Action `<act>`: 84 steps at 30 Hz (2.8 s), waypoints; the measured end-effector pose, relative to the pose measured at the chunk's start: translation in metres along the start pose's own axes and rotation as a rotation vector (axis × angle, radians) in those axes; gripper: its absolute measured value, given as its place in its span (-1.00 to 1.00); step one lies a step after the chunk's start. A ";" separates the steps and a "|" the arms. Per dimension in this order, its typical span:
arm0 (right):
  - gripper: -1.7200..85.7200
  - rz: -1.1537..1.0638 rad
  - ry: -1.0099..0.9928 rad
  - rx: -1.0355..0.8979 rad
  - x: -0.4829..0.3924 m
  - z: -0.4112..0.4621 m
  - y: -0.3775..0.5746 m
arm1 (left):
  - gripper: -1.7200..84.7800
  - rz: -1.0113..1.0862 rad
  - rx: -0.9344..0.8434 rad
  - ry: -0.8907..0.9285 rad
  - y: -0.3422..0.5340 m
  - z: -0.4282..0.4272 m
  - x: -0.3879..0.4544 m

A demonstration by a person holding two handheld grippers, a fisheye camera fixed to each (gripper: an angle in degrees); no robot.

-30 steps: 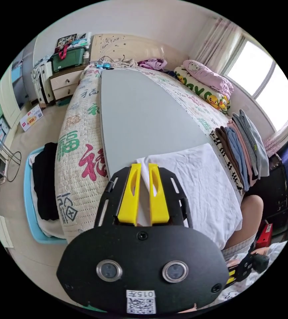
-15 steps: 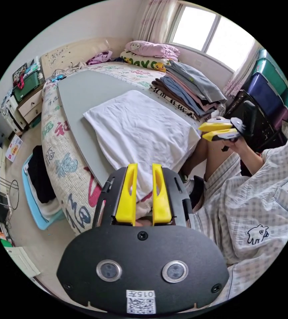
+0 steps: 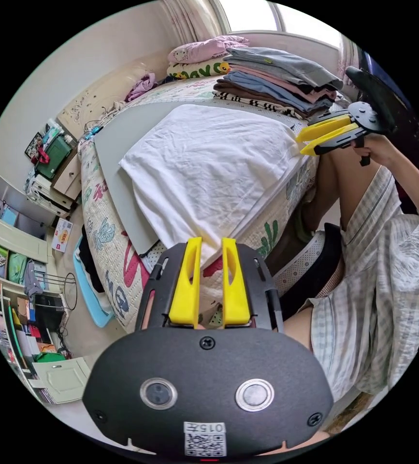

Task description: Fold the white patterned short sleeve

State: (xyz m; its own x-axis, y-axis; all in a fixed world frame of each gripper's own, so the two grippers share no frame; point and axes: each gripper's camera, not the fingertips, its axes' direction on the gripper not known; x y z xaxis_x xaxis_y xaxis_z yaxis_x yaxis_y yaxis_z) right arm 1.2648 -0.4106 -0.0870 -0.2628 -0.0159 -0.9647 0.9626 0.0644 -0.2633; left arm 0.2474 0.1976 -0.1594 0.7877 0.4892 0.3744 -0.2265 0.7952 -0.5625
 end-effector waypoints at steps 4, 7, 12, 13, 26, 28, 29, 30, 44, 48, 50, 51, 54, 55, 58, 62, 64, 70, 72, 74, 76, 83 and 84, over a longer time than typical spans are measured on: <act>-0.90 -0.009 0.057 -0.027 0.004 0.015 -0.013 | -0.91 0.030 -0.001 -0.052 0.004 -0.005 0.014; -0.94 -0.004 0.048 -0.050 0.012 0.028 -0.028 | -0.94 0.012 0.016 -0.034 0.009 -0.012 0.012; -0.81 0.044 -0.036 -0.025 0.023 0.016 -0.052 | -0.96 -0.054 0.109 0.071 0.022 -0.030 -0.007; -0.77 0.070 -0.038 -0.024 0.026 0.014 -0.058 | -0.96 -0.075 0.099 0.098 0.023 -0.026 -0.013; -0.96 0.135 -0.118 -0.005 0.034 -0.031 -0.135 | -0.97 -0.064 0.024 0.067 0.020 -0.013 -0.032; -0.97 0.144 -0.138 -0.010 0.036 -0.042 -0.146 | -0.98 -0.081 0.022 0.071 0.024 -0.013 -0.039; -0.97 0.133 -0.128 -0.033 0.033 -0.045 -0.155 | -0.97 -0.093 0.007 0.076 0.025 -0.009 -0.045; -0.97 0.113 -0.111 -0.051 0.027 -0.048 -0.165 | -0.97 -0.099 -0.003 0.078 0.025 -0.007 -0.048; -0.80 0.241 -0.361 0.128 0.064 -0.202 -0.284 | -0.82 -0.310 0.232 0.411 0.037 -0.020 -0.187; -0.79 0.321 -0.376 0.336 0.108 -0.267 -0.358 | -0.76 -0.458 0.369 0.378 0.023 -0.020 -0.252; -0.77 0.332 -0.343 0.346 0.117 -0.274 -0.403 | -0.72 -0.585 0.416 0.418 0.003 0.002 -0.301; -0.75 0.345 -0.344 0.337 0.123 -0.271 -0.435 | -0.71 -0.616 0.413 0.430 -0.003 0.010 -0.312; -0.71 0.366 -0.386 0.284 0.133 -0.253 -0.511 | -0.70 -0.724 0.362 0.445 -0.034 0.054 -0.353; -0.70 0.365 -0.390 0.264 0.133 -0.244 -0.539 | -0.69 -0.742 0.340 0.440 -0.046 0.070 -0.364; -0.68 0.363 -0.362 0.199 0.125 -0.228 -0.588 | -0.65 -0.712 0.293 0.458 -0.074 0.104 -0.379; -0.66 0.369 -0.392 0.161 0.100 -0.212 -0.639 | -0.59 -0.666 0.265 0.447 -0.097 0.136 -0.394; -0.66 0.393 -0.419 0.150 0.087 -0.212 -0.651 | -0.58 -0.658 0.285 0.458 -0.099 0.145 -0.396; -0.67 0.385 -0.469 0.153 0.037 -0.249 -0.704 | -0.58 -0.580 0.220 0.418 -0.122 0.164 -0.396; -0.67 0.391 -0.489 0.137 0.020 -0.256 -0.717 | -0.59 -0.575 0.221 0.428 -0.123 0.167 -0.397; -0.68 0.399 -0.509 0.130 0.001 -0.263 -0.731 | -0.63 -0.561 0.221 0.474 -0.126 0.173 -0.395; -0.70 0.406 -0.538 0.124 -0.017 -0.269 -0.745 | -0.66 -0.555 0.213 0.479 -0.130 0.176 -0.393; -0.88 0.445 -0.632 0.145 -0.096 -0.301 -0.775 | -0.79 -0.555 0.188 0.548 -0.135 0.189 -0.385; -0.90 0.430 -0.620 0.159 -0.115 -0.311 -0.780 | -0.80 -0.557 0.197 0.565 -0.134 0.190 -0.384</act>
State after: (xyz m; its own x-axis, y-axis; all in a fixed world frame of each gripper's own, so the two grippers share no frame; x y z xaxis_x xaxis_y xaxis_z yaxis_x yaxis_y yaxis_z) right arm 0.5236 -0.1487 0.2296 0.1767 -0.5809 -0.7946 0.9819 0.0480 0.1833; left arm -0.1338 -0.0288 -0.0878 0.9725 -0.2088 0.1032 0.2283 0.9425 -0.2442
